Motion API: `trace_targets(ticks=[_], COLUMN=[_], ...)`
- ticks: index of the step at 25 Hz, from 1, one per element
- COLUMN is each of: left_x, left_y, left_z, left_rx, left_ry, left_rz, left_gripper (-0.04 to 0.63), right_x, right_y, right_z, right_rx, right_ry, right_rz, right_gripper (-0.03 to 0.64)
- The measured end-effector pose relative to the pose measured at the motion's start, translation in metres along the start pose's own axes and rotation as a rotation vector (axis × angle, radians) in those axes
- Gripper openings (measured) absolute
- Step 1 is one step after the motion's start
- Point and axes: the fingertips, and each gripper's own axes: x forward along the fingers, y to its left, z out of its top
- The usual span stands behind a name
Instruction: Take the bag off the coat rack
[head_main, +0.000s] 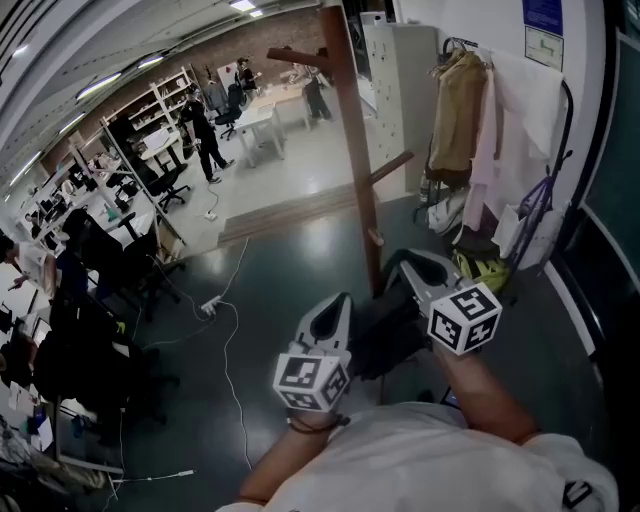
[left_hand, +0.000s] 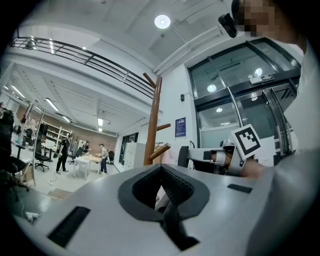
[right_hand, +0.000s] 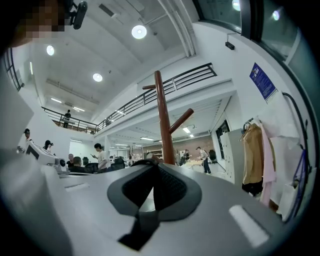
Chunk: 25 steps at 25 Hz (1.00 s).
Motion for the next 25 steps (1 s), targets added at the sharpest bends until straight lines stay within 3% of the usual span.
trace_targets(ticks=[12, 25], left_x=[-0.013, -0.036], left_y=[-0.019, -0.071], left_z=[-0.013, -0.016], left_rx=[0.000, -0.007], left_ry=[0.026, 0.001], left_rz=[-0.012, 0.048], left_gripper=[0.006, 0.006], right_x=[-0.038, -0.103], right_y=[0.014, 0.028], right_z=[-0.015, -0.021], right_rx=[0.062, 0.042], right_ry=[-0.043, -0.031], right_rz=[-0.033, 0.017], right_gripper=[0.025, 0.023])
